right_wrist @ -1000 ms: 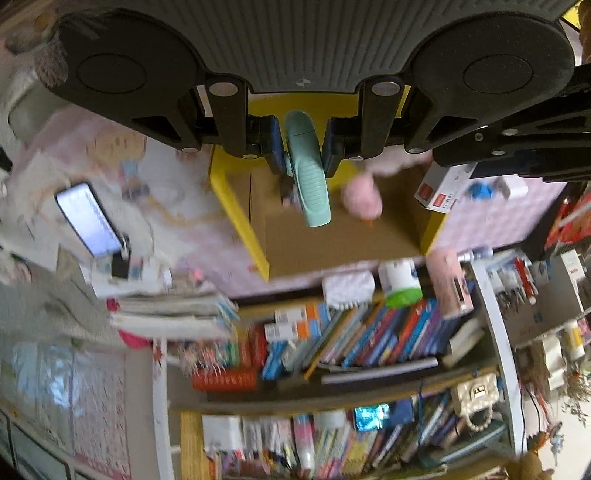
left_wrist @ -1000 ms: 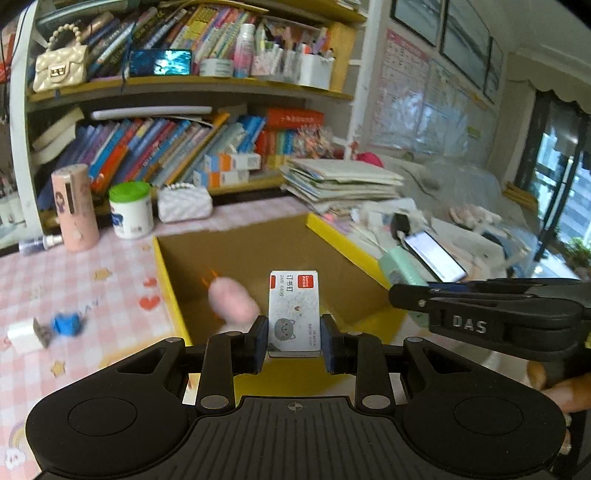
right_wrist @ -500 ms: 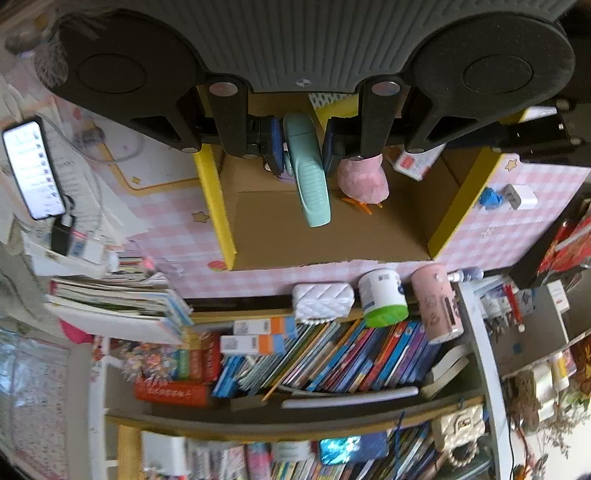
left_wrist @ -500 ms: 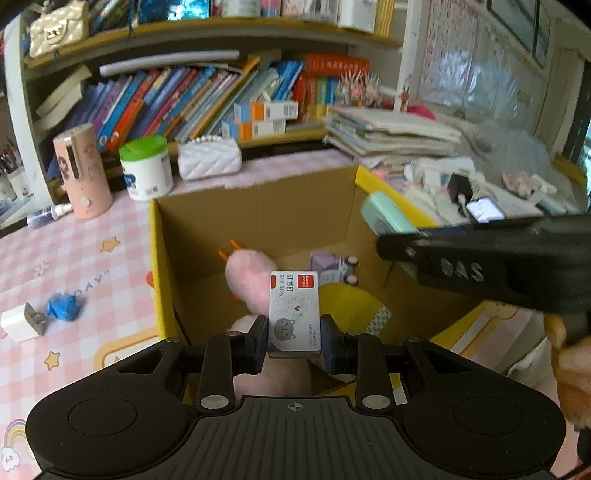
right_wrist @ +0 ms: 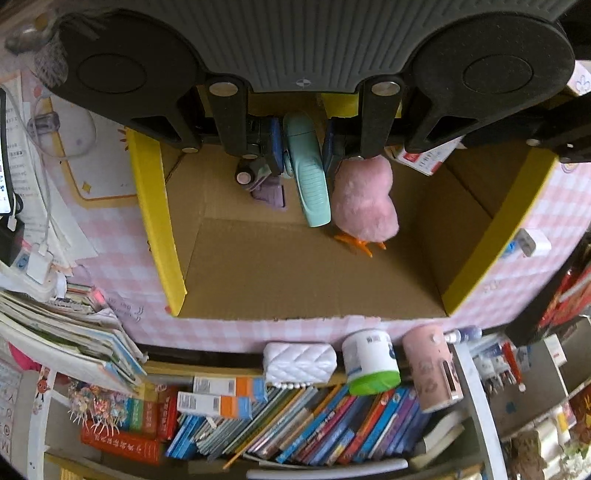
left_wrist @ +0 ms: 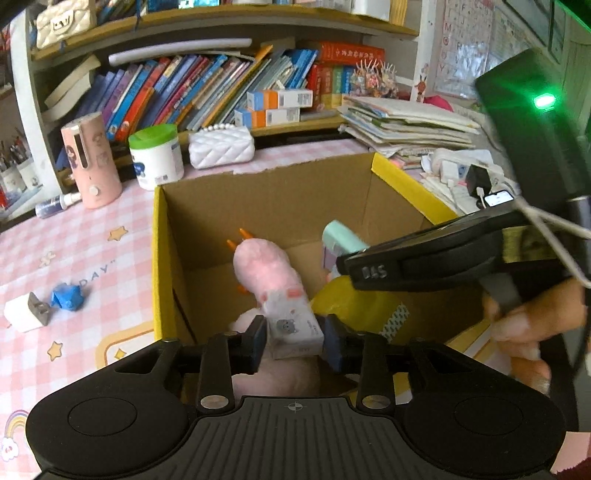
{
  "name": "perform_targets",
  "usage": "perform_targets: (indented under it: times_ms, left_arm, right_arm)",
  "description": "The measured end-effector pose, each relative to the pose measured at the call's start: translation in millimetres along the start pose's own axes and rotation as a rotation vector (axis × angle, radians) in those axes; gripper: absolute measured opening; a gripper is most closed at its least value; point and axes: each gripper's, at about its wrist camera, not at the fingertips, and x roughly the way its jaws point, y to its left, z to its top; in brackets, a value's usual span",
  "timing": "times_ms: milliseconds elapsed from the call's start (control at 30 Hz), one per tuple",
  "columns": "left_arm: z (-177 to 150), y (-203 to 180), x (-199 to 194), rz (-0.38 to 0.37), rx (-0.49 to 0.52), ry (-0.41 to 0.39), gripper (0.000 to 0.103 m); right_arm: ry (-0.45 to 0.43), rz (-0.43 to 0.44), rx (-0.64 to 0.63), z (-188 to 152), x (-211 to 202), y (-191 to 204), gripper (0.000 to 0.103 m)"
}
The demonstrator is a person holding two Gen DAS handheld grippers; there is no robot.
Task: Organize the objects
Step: 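Open the right gripper releasing the cylinder while the left releases the card box into the box, then move both tools back from the box toward the charger and blue toy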
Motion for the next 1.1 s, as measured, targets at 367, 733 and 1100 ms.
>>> perform_targets:
  times_ms: [367, 733, 1100]
  left_arm:
    - [-1.2, 8.4, -26.6, 0.049, -0.049, -0.089, 0.062]
    - [-16.1, 24.8, -66.1, 0.093, -0.08, -0.204, 0.082]
    - [-49.7, 35.1, -88.0, 0.068, -0.098, -0.197, 0.083]
  right_arm:
    - [0.02, -0.002, 0.003, 2.8, 6.1, -1.7, 0.022]
    - [-0.116, -0.062, 0.059, -8.6, -35.1, 5.4, 0.046]
    - [-0.26, -0.177, 0.17, -47.7, -106.3, 10.5, 0.061]
